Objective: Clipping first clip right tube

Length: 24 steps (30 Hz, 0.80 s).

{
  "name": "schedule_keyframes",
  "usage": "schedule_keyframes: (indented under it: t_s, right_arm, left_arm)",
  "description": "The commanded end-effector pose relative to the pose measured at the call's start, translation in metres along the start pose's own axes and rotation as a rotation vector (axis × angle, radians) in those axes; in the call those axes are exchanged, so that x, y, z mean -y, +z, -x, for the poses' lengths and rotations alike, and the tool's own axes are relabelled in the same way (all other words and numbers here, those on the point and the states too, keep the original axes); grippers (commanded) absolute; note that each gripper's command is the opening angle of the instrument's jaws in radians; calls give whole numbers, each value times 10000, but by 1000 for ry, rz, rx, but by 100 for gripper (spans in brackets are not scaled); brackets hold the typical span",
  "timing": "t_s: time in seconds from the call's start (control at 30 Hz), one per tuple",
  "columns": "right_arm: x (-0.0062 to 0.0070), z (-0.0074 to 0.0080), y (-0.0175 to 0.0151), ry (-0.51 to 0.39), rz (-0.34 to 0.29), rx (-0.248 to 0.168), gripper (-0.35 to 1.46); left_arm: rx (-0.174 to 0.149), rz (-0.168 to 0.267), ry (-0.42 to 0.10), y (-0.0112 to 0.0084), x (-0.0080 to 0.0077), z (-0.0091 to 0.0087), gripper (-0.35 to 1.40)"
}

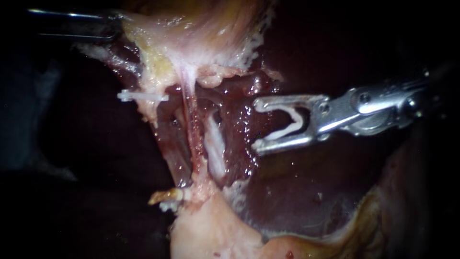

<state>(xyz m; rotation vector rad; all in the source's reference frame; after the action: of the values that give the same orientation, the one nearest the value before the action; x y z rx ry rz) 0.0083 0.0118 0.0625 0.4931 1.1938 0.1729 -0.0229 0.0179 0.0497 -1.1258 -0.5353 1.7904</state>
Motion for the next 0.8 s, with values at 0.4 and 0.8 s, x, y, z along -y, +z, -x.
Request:
schedule_keyframes:
  t_s: [0.4, 0.8]
  right_arm:
    - [13, 37, 92, 119, -102, 1, 49]
    - [15, 47, 144, 200, -148, -78, 49]
  left_arm:
    - [0, 0, 1, 0, 0, 1, -35]
    - [0, -1, 1, 1, -1, 2, -35]
